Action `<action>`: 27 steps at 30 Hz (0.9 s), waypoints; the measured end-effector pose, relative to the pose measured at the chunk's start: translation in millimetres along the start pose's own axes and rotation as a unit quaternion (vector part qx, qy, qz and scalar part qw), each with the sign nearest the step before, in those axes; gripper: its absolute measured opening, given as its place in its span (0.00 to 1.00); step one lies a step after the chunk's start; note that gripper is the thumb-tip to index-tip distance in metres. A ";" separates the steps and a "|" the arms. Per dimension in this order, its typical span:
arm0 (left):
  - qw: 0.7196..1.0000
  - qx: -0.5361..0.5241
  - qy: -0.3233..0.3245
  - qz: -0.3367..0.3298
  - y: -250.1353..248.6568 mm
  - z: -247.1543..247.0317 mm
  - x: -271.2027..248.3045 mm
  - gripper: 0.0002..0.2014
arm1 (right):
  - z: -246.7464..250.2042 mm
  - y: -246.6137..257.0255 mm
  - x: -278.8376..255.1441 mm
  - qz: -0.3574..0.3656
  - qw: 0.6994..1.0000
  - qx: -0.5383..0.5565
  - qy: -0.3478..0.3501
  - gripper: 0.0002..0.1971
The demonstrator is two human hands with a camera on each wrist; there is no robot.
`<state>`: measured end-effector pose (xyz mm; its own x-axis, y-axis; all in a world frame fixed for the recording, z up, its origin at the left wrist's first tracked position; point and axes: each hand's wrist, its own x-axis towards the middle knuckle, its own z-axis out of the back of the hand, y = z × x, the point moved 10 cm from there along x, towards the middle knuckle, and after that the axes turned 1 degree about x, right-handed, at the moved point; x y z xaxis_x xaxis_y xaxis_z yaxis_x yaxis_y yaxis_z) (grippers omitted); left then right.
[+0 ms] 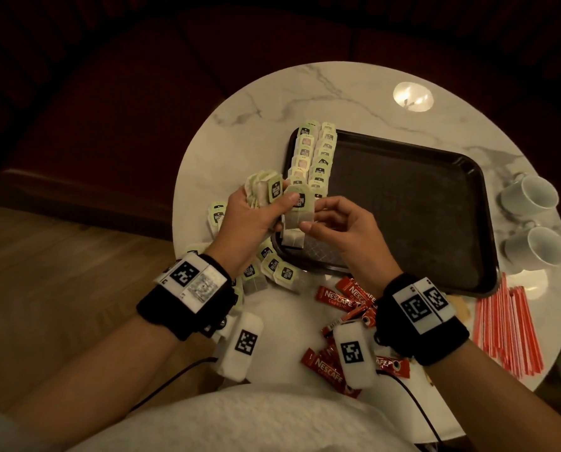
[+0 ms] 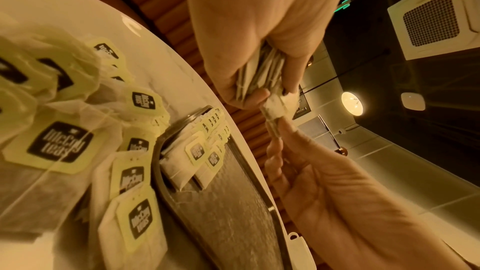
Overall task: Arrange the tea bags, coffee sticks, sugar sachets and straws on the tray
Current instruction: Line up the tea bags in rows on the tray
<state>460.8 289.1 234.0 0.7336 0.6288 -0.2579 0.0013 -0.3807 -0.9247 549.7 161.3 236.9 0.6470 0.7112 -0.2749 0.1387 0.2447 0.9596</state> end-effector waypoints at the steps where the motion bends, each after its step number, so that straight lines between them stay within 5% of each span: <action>1: 1.000 -0.002 -0.007 0.006 2.5 1.5 0.4 0.05 | 3.4 -7.0 1.1 -0.017 1.000 0.014 -0.007 0.14; 5: 0.998 -0.007 -0.033 0.048 15.8 14.4 1.6 0.14 | 23.0 -40.5 3.2 -0.099 0.993 0.041 -0.044 0.12; 13: 0.994 -0.010 -0.023 0.106 33.6 23.3 -2.1 0.10 | 57.6 -84.2 15.9 -0.176 0.978 -0.025 -0.112 0.04; 27: 0.990 -0.001 -0.041 0.137 40.4 25.1 -6.3 0.19 | 48.2 -89.1 38.3 -0.170 0.972 -0.128 -0.100 0.07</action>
<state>439.2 286.8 191.3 0.6496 0.5545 -0.5201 -0.1882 -0.5455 -0.8167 598.3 134.9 143.8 0.7330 0.4241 -0.5318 0.1953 0.6177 0.7618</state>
